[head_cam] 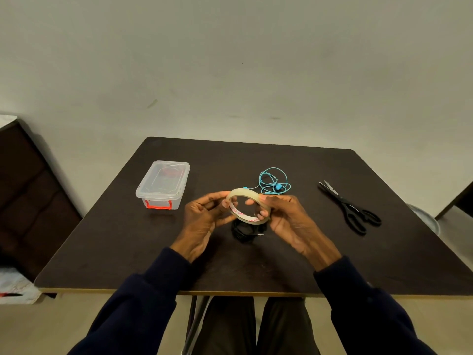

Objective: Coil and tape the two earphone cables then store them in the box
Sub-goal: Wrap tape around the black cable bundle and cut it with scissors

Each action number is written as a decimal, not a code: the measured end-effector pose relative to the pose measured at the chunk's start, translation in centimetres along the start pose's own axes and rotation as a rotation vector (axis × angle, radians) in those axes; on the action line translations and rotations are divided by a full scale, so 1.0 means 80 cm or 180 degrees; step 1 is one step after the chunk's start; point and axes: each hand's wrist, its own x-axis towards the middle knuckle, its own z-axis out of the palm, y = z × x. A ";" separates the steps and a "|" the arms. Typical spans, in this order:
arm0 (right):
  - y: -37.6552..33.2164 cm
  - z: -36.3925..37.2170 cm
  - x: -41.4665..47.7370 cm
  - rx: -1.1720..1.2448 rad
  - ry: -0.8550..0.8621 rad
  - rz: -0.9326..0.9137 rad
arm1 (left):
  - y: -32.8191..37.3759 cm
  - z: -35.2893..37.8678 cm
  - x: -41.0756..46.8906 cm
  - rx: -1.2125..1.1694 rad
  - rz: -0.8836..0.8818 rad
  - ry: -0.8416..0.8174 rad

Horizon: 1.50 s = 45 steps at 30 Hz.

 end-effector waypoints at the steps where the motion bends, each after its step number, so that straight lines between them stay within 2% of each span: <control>1: 0.000 0.000 0.001 -0.0084 0.0056 -0.0004 | 0.004 -0.001 0.000 0.0192 0.0112 -0.0080; 6: 0.007 0.006 0.006 -0.0545 0.0273 -0.0054 | 0.027 0.007 -0.004 0.1518 0.0908 -0.0536; 10: 0.011 0.009 0.008 -0.0657 0.0204 -0.0049 | 0.035 0.022 -0.010 0.2273 0.1441 -0.0580; 19: -0.003 0.011 0.000 -0.0998 0.0290 0.0032 | 0.032 0.024 -0.011 0.2239 0.1550 -0.0555; 30: 0.009 0.011 0.006 -0.0961 0.0433 -0.0017 | 0.023 0.017 -0.011 0.2234 0.1670 -0.0440; 37: 0.005 0.013 0.007 -0.0698 0.0282 0.0092 | 0.022 0.014 -0.007 0.2038 0.1658 -0.0448; 40: 0.004 0.014 0.002 -0.0699 0.0034 0.0110 | 0.019 0.011 -0.007 0.1817 0.1491 -0.0367; 45: 0.002 0.009 0.001 -0.0448 -0.0082 0.0064 | 0.017 0.008 -0.013 0.0911 0.0872 -0.0225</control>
